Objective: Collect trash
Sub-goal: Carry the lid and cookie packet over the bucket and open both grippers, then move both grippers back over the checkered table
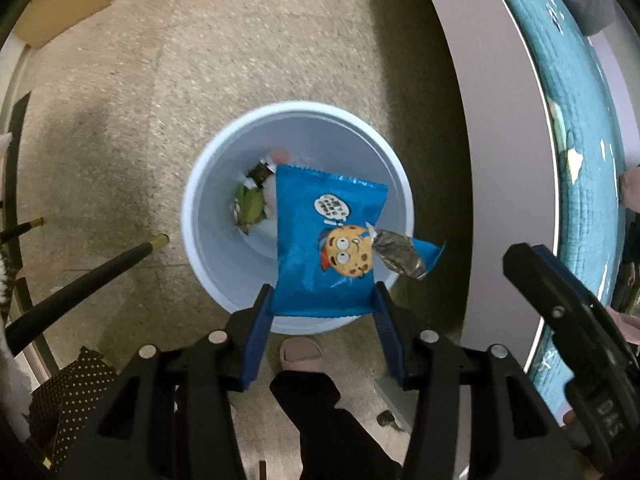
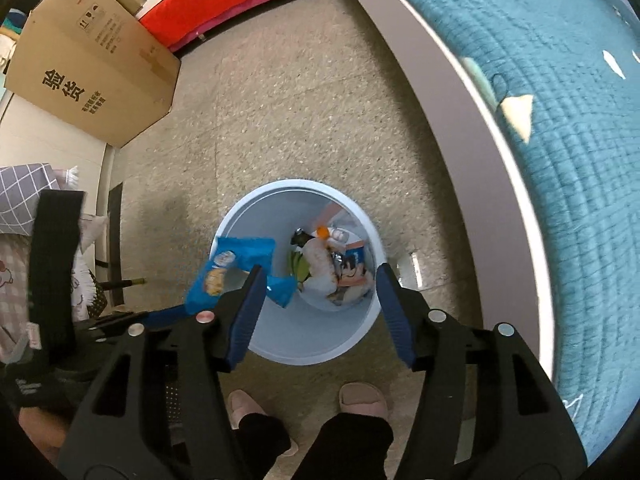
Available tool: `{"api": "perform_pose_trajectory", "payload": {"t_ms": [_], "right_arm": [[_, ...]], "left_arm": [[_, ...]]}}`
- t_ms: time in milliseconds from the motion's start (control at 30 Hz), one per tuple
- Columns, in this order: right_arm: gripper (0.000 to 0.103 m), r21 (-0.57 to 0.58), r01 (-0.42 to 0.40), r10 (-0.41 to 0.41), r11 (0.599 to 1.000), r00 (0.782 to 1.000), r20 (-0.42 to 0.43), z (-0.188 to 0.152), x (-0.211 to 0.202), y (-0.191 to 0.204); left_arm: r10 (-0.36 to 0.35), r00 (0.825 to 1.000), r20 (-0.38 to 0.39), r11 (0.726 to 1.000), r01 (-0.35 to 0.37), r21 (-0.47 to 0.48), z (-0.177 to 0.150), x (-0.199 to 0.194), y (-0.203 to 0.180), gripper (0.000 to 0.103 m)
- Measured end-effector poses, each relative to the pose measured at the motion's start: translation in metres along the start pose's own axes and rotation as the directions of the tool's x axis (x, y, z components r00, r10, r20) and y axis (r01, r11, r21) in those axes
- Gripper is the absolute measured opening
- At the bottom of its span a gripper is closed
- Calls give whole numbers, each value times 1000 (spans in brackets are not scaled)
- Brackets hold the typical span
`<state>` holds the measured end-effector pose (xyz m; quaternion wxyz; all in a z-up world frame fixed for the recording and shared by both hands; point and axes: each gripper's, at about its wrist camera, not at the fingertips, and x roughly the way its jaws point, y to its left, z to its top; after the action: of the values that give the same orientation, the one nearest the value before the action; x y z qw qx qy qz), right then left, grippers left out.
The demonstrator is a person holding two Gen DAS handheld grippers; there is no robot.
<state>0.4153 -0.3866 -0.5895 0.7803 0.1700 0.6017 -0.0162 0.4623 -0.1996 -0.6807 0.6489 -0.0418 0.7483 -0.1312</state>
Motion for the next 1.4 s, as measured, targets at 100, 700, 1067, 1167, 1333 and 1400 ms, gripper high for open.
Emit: {"api": "perform_pose_trajectory", "payload": {"t_ms": [100, 700, 1067, 1167, 1333, 1400], "right_arm": [[57, 14, 10, -10, 1000, 1000, 7, 1, -9, -2], [57, -131, -93, 99, 987, 994, 37, 19, -222, 98], [57, -435, -246, 279, 866, 960, 14, 17, -297, 261], [57, -473, -264, 297, 841, 955, -3, 10, -297, 306], [57, -511, -296, 332, 807, 943, -22, -6, -289, 392], [57, -527, -308, 345, 792, 938, -30, -14, -284, 430]], "left_arm": [[32, 999, 5, 999, -32, 20, -1, -7, -7, 68], [14, 966, 260, 999, -1, -49, -62, -281, -24, 71], [135, 857, 498, 964, 2, -266, -152, -452, 85, 73], [170, 840, 516, 947, 7, -322, -169, -474, 128, 73], [223, 816, 534, 904, 32, -426, -198, -510, 222, 73], [251, 807, 535, 889, 27, -457, -206, -522, 259, 73]]}}
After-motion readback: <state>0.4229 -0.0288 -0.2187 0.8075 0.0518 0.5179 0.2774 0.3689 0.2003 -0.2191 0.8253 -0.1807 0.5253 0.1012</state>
